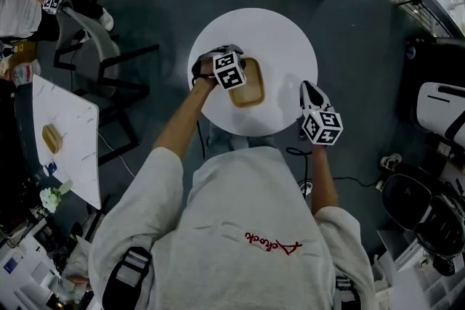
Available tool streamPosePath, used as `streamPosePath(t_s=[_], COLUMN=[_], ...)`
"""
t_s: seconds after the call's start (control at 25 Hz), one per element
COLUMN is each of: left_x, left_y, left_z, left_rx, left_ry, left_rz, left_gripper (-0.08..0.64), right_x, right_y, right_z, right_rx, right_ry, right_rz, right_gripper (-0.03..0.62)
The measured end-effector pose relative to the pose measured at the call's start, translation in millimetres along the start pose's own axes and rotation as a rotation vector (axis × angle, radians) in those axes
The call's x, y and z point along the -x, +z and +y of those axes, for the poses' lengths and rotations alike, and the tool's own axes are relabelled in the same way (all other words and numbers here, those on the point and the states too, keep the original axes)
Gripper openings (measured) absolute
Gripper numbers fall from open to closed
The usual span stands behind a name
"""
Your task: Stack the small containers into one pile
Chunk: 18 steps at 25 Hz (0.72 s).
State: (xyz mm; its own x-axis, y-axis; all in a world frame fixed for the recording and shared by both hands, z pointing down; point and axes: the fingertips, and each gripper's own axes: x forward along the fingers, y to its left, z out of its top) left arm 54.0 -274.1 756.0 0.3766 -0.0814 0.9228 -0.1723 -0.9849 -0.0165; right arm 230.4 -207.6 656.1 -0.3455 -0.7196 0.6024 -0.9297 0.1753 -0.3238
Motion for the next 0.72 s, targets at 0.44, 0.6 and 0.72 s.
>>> streamPosePath(t_s=[0.44, 0.6, 0.72], left_x=[2.2, 20.8, 38.5], left_y=[-12.9, -4.1, 0.2], left_z=[19.8, 32.0, 40.9], left_rx=[0.111, 0.156, 0.180], left_ry=[0.069, 0.144, 0.212], left_rz=[-0.045, -0.115, -0.165], left_gripper=[0.147, 0.152, 0.152], right_x=[4.6, 8.1, 8.6], right_y=[-4.7, -5.7, -5.2], right_z=[-2.8, -5.0, -1.0], right_rx=[0.004, 0.006, 0.010], right_ry=[-0.003, 0.003, 0.012], right_rz=[0.002, 0.003, -0.001], right_gripper=[0.021, 0.021, 0.021])
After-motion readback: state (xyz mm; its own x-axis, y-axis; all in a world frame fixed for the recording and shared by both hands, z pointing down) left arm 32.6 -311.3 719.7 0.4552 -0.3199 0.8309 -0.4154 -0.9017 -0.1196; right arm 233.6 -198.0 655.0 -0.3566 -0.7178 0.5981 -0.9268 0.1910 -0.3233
